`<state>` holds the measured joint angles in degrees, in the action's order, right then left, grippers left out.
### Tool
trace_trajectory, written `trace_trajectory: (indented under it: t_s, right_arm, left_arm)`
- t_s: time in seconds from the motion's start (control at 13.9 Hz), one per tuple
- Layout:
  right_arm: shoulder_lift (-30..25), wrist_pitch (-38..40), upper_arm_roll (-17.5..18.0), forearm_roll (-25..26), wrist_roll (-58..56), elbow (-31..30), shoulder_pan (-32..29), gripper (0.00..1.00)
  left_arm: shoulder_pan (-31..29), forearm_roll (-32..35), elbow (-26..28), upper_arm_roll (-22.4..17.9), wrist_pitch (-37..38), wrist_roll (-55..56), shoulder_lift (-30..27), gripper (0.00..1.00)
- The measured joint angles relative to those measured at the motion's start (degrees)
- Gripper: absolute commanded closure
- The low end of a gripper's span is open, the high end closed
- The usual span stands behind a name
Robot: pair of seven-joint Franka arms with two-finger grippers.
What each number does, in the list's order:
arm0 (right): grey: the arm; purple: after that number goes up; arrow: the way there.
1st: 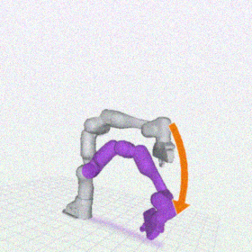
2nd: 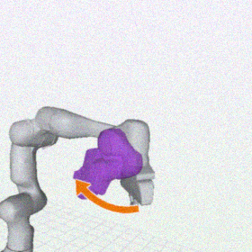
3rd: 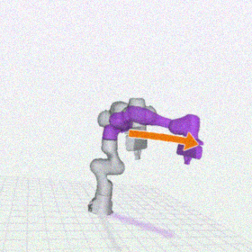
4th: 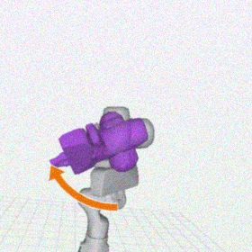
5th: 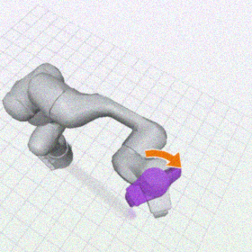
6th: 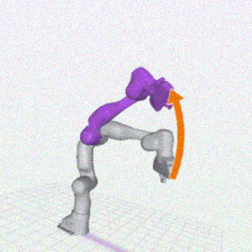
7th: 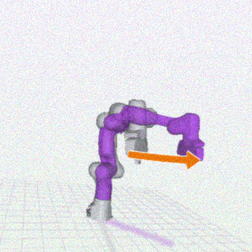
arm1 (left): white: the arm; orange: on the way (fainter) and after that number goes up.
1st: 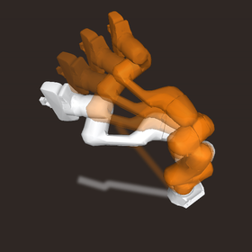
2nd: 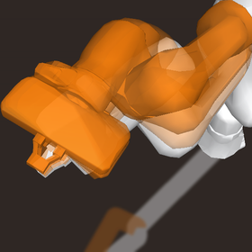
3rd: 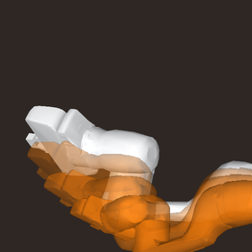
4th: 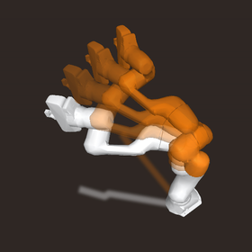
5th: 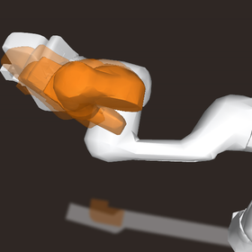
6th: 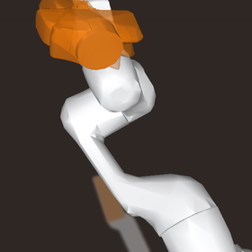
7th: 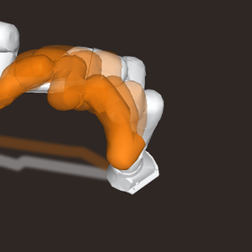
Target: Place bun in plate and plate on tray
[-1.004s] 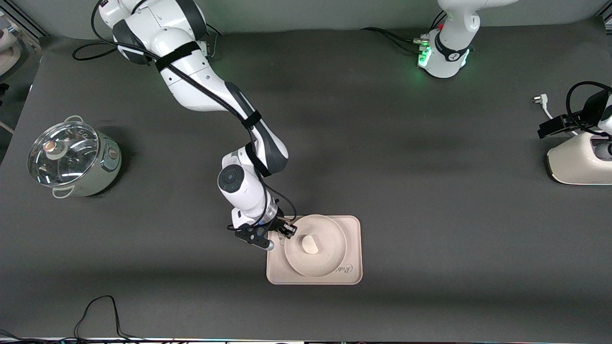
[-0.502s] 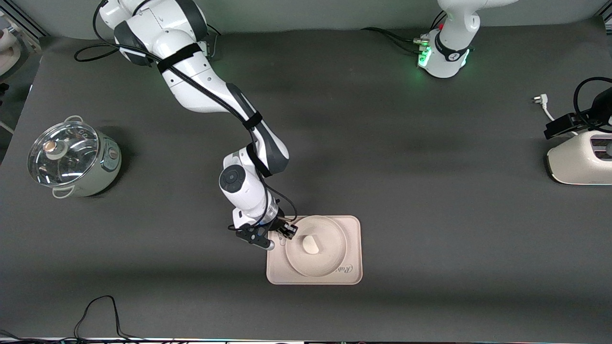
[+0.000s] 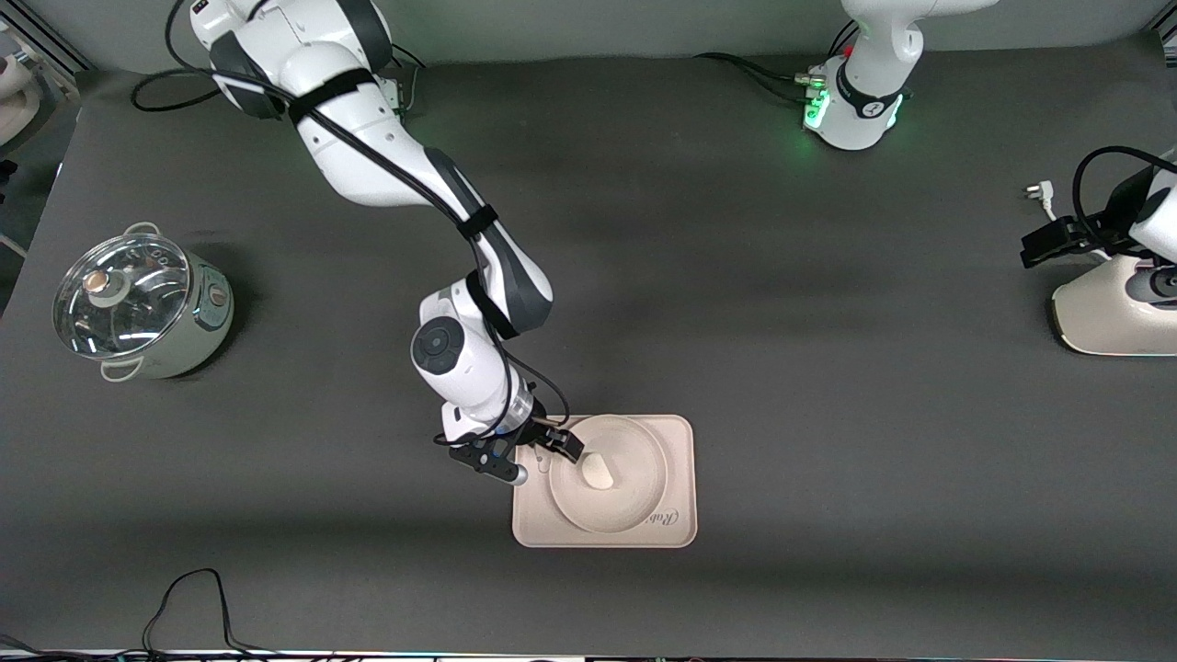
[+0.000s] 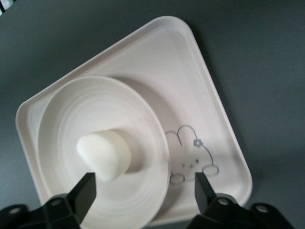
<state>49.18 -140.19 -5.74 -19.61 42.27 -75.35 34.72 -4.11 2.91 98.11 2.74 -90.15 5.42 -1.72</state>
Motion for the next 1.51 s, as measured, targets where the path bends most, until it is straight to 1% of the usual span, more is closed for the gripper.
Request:
trace_trajectory:
  t_s: [0.22,0.36,0.57,0.72,0.86,1.0,1.22,1.36,1.51]
  right_arm:
    - [-8.64,13.89,-0.89,0.01,0.0,0.56,-0.68,0.0]
    - [-15.04,23.78,-1.05,0.43,-1.49,0.56,-3.14,0.0]
    - [-24.28,36.8,-1.07,2.64,-11.07,-0.6,-8.62,0.0]
    - [-30.61,42.74,-1.07,3.85,-19.07,-3.12,-12.99,0.0]
    - [-36.35,48.07,-0.98,7.08,-27.77,-5.51,-17.15,0.0]
    - [-41.32,51.69,-0.55,10.9,-34.89,-7.81,-20.83,0.0]
    - [-46.11,52.65,-0.4,15.13,-45.35,-11.79,-25.98,0.0]
    - [-46.86,52.58,-0.91,17.25,-46.78,-12.88,-26.99,0.0]
    - [-46.94,52.11,-2.41,18.2,-46.95,-14.01,-27.02,0.0]
  left_arm:
    - [0.01,0.0,-0.02,0.08,0.09,0.0,0.33,0.0]
    - [0.01,0.0,-0.02,0.07,0.13,0.0,0.37,0.0]
    - [0.01,0.0,-0.06,0.07,-0.05,0.02,0.38,0.0]
    - [0.02,0.0,-0.06,0.1,-0.52,0.64,0.37,0.0]
    - [0.03,-0.02,0.41,0.29,-1.43,1.24,0.3,0.0]
    - [0.48,-0.5,2.27,1.28,-3.81,3.05,-0.18,0.0]
    - [3.79,-0.48,5.4,5.02,-5.25,10.37,-1.85,0.0]
    - [3.9,-0.47,5.72,4.9,-5.28,8.91,-2.25,0.0]
    - [3.59,-0.47,5.76,4.24,-5.28,7.37,-2.27,0.0]
